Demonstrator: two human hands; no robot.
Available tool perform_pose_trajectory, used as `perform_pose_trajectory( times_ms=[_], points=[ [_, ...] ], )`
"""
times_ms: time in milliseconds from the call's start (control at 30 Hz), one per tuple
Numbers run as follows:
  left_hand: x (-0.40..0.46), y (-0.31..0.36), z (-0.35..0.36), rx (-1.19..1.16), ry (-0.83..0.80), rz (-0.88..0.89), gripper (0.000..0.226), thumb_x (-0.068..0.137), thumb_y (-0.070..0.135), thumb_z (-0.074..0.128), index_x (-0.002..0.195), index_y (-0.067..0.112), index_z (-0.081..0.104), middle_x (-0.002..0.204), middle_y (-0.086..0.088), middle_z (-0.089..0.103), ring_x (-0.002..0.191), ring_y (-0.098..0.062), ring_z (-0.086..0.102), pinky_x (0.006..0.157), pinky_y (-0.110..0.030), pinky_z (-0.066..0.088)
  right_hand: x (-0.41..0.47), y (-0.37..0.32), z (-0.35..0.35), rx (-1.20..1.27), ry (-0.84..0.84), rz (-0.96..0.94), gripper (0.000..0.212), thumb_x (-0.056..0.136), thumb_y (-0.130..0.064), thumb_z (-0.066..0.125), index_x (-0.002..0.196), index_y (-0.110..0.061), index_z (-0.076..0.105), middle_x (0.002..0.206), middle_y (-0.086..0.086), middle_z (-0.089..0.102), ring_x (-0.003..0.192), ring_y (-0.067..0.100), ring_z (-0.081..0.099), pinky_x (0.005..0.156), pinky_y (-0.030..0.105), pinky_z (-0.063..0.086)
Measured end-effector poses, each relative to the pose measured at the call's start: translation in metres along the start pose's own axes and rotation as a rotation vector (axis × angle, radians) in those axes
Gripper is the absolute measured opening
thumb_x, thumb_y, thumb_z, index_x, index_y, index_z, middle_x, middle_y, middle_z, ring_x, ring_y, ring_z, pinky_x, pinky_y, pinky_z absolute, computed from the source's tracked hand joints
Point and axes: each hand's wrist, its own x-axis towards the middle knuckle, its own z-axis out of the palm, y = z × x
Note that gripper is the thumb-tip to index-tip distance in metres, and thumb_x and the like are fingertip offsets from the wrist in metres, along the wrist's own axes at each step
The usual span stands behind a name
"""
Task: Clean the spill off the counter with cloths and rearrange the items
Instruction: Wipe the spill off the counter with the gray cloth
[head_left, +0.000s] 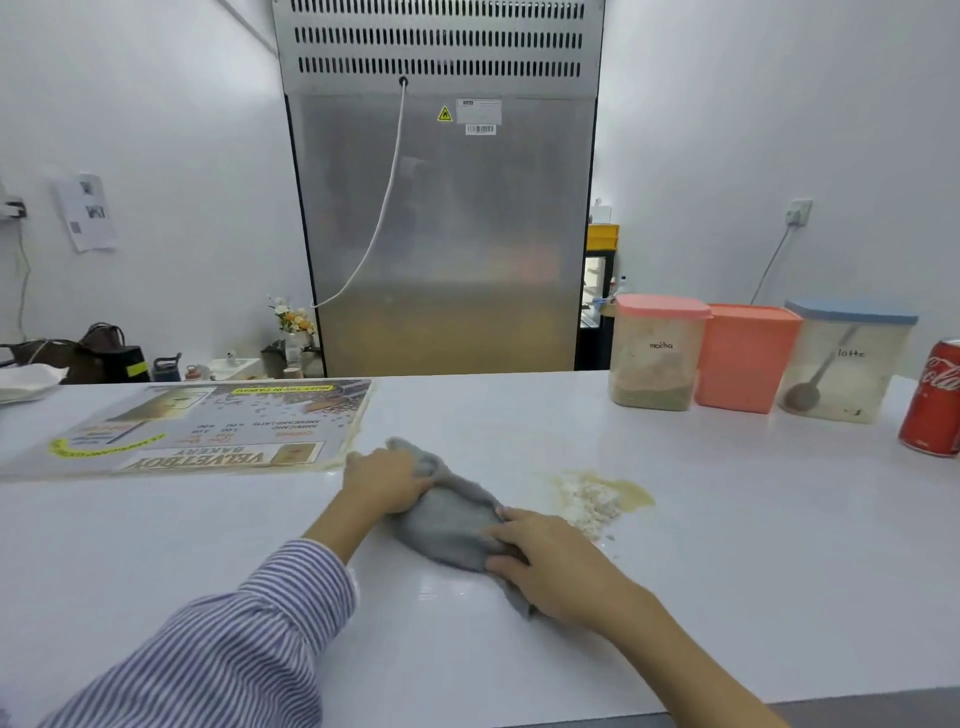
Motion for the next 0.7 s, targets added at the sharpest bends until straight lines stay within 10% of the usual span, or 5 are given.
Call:
perform_pose_trajectory(
  times_ms=[133,267,433,600,700],
  points=[
    [0.001,0.005,0.005,-0.252,0.204,0.037,0.018,0.088,0.021,0.055,0.096,0.006,0.054,0.109,-0.02,0.061,0.104,-0.035,0.055,0.075,-0.033,0.041,0.009,0.003,0.002,-0.086,0.187,0.031,0.013,0.088,-0.007,0.044,0.077,-0.014,0.043,0.088,0.011,0.056,0.088,0.03,0.053,0.056,0.028,0.03],
    [-0.013,-0.032,-0.027,-0.406,0.371,0.03,0.014,0.085,0.019,0.057,0.088,0.007,0.065,0.095,-0.016,0.065,0.094,-0.032,0.058,0.068,-0.029,0.036,0.003,-0.033,-0.008,0.12,0.335,-0.121,0.014,0.086,-0.009,0.05,0.074,-0.004,0.055,0.065,0.006,0.056,0.073,0.027,0.052,0.059,0.03,0.037],
    [-0.039,-0.103,-0.054,-0.462,0.528,-0.17,0.027,0.084,0.007,0.056,0.107,0.015,0.067,0.109,-0.014,0.065,0.104,-0.034,0.055,0.081,-0.034,0.042,0.013,-0.116,0.016,0.268,0.251,-0.348,0.031,0.088,-0.012,0.05,0.117,-0.01,0.058,0.107,0.011,0.058,0.098,0.028,0.051,0.084,0.036,0.043],
    [-0.028,-0.123,0.018,-0.395,0.041,-0.392,0.06,0.094,0.045,0.027,0.137,0.004,0.037,0.142,-0.018,0.039,0.13,-0.035,0.033,0.11,-0.044,0.025,0.018,-0.138,0.079,0.024,0.07,-0.465,0.047,0.081,-0.014,0.025,0.115,-0.002,0.056,0.123,0.019,0.051,0.102,0.039,0.049,0.087,0.038,0.042],
    [-0.015,-0.125,0.034,-0.358,0.065,-0.406,0.08,0.086,0.061,0.019,0.143,0.005,0.025,0.149,-0.016,0.028,0.136,-0.036,0.021,0.113,-0.045,0.017,0.019,-0.132,0.071,-0.019,-0.045,-0.479,0.045,0.094,-0.004,0.033,0.139,0.006,0.031,0.142,0.022,0.036,0.129,0.036,0.029,0.11,0.041,0.022]
  ],
)
